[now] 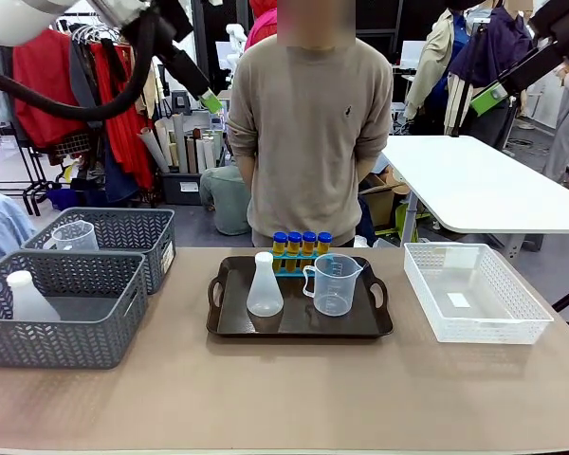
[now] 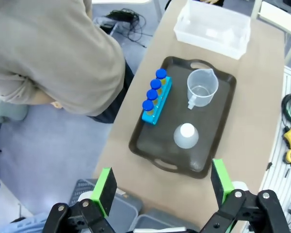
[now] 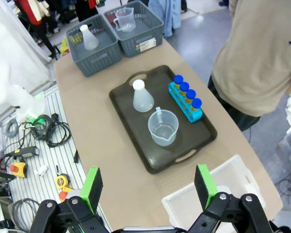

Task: Prepare the laboratory tools.
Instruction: Pick up one Small flask and place it on the Handle tray.

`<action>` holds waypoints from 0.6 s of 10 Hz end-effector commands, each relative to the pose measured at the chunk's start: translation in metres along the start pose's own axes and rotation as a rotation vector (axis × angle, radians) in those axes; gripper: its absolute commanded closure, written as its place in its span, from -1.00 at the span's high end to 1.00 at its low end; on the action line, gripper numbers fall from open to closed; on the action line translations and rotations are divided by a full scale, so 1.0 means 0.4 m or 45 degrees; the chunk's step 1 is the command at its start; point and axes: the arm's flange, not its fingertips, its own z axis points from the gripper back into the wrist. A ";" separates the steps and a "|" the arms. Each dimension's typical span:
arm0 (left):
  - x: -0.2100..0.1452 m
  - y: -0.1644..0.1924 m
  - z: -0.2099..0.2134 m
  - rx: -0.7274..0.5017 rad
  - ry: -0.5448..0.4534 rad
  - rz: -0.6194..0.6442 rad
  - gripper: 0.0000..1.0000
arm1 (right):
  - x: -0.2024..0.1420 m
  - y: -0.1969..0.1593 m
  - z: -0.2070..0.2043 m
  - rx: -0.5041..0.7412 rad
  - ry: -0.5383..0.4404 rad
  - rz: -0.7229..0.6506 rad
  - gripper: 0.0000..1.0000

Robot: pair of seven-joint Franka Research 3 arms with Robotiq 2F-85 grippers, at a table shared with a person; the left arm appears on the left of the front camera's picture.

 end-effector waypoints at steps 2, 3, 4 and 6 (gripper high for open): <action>-0.061 -0.043 0.033 -0.017 -0.136 -0.047 1.00 | 0.004 0.003 0.002 0.010 -0.017 0.012 1.00; -0.070 -0.036 0.036 -0.029 -0.168 -0.053 1.00 | 0.004 0.003 0.002 0.010 -0.017 0.012 1.00; -0.079 -0.036 0.042 -0.021 -0.154 -0.057 1.00 | 0.004 0.003 0.002 0.010 -0.017 0.012 1.00; -0.094 -0.024 0.048 -0.039 -0.137 -0.067 1.00 | 0.004 0.003 0.002 0.010 -0.017 0.012 1.00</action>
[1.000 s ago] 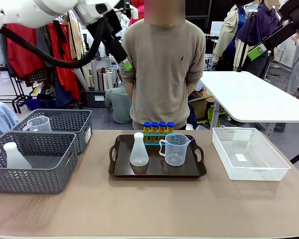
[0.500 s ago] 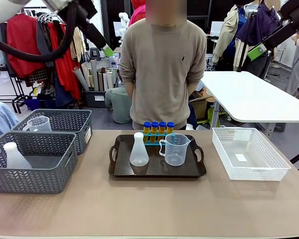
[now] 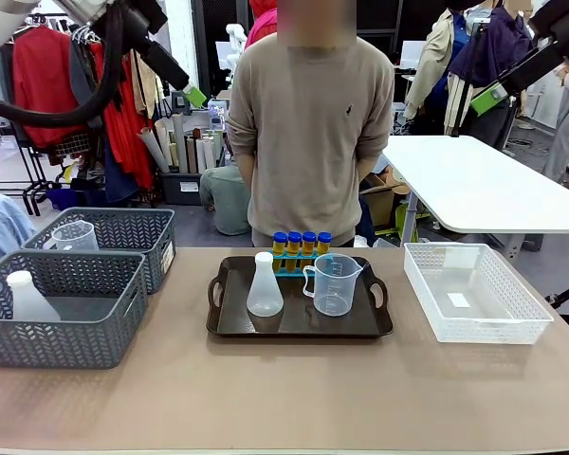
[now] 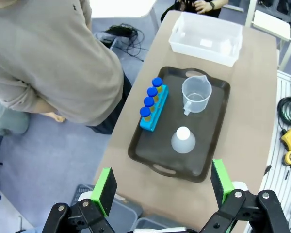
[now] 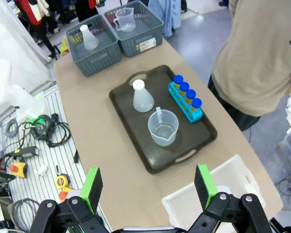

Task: Prepare the laboratory tools.
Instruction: Pick up one Small flask and place it on the Handle tray.

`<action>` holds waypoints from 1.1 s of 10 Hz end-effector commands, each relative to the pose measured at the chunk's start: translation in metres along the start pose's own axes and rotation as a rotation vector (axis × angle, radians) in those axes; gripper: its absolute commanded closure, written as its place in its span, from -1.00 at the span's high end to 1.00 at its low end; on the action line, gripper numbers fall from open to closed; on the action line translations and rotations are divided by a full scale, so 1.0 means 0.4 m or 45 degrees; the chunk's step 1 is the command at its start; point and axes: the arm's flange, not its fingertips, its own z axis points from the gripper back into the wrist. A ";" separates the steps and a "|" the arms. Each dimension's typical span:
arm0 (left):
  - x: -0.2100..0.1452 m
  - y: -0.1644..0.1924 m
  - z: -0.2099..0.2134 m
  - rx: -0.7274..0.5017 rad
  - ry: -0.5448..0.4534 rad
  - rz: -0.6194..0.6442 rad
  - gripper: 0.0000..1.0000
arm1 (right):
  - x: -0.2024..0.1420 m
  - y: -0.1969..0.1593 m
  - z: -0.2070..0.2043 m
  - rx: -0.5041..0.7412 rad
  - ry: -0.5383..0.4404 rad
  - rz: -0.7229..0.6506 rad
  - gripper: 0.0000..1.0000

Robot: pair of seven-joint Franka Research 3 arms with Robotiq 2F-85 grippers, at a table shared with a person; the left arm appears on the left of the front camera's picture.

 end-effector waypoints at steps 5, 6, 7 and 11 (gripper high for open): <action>-0.014 0.006 -0.002 -0.002 0.005 0.004 1.00 | 0.004 0.003 0.002 0.010 -0.017 0.012 1.00; -0.014 0.006 -0.002 -0.002 0.005 0.004 1.00 | 0.004 0.003 0.002 0.010 -0.017 0.012 1.00; -0.014 0.006 -0.002 -0.002 0.005 0.004 1.00 | 0.004 0.003 0.002 0.010 -0.017 0.012 1.00; -0.014 0.006 -0.002 -0.002 0.005 0.004 1.00 | 0.004 0.003 0.002 0.010 -0.017 0.012 1.00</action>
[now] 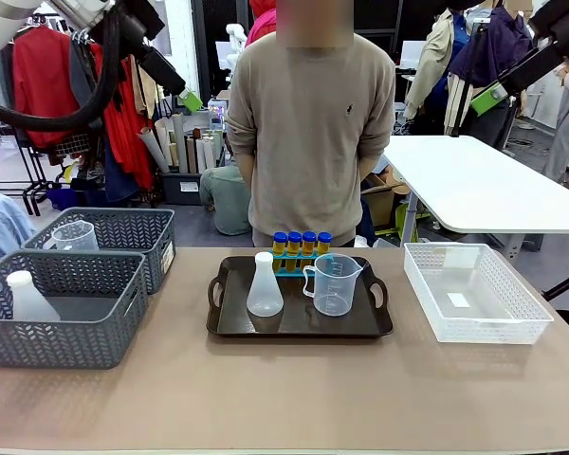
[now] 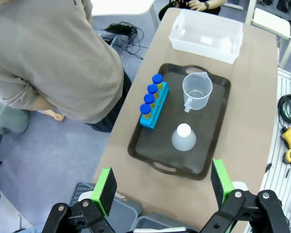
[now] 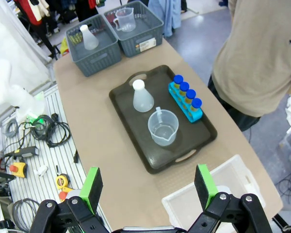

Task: Prepare the laboratory tools.
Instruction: Pick up one Small flask and place it on the Handle tray.

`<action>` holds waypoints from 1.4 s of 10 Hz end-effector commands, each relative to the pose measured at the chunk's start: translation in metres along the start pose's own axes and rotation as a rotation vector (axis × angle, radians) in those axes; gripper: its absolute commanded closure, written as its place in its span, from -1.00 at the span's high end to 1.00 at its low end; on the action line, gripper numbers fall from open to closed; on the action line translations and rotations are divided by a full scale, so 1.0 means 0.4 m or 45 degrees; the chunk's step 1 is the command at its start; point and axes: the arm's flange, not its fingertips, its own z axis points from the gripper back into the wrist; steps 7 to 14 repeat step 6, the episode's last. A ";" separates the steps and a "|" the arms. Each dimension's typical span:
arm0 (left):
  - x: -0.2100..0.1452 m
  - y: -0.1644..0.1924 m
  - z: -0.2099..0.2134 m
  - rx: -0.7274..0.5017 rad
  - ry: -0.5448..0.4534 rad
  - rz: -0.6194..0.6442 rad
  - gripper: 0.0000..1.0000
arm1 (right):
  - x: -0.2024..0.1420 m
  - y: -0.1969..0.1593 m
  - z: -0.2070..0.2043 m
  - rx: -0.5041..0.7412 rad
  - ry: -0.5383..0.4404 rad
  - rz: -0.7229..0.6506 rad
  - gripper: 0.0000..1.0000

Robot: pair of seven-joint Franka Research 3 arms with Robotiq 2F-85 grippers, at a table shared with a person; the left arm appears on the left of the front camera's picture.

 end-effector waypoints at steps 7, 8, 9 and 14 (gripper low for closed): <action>-0.001 -0.001 0.004 0.001 -0.004 0.002 1.00 | 0.004 0.003 0.002 0.010 -0.017 0.012 1.00; -0.001 -0.001 0.004 0.001 -0.004 0.002 1.00 | 0.004 0.003 0.002 0.010 -0.017 0.012 1.00; -0.001 -0.001 0.004 0.001 -0.004 0.002 1.00 | 0.004 0.003 0.002 0.010 -0.017 0.012 1.00; -0.001 -0.001 0.004 0.001 -0.004 0.002 1.00 | 0.004 0.003 0.002 0.010 -0.017 0.012 1.00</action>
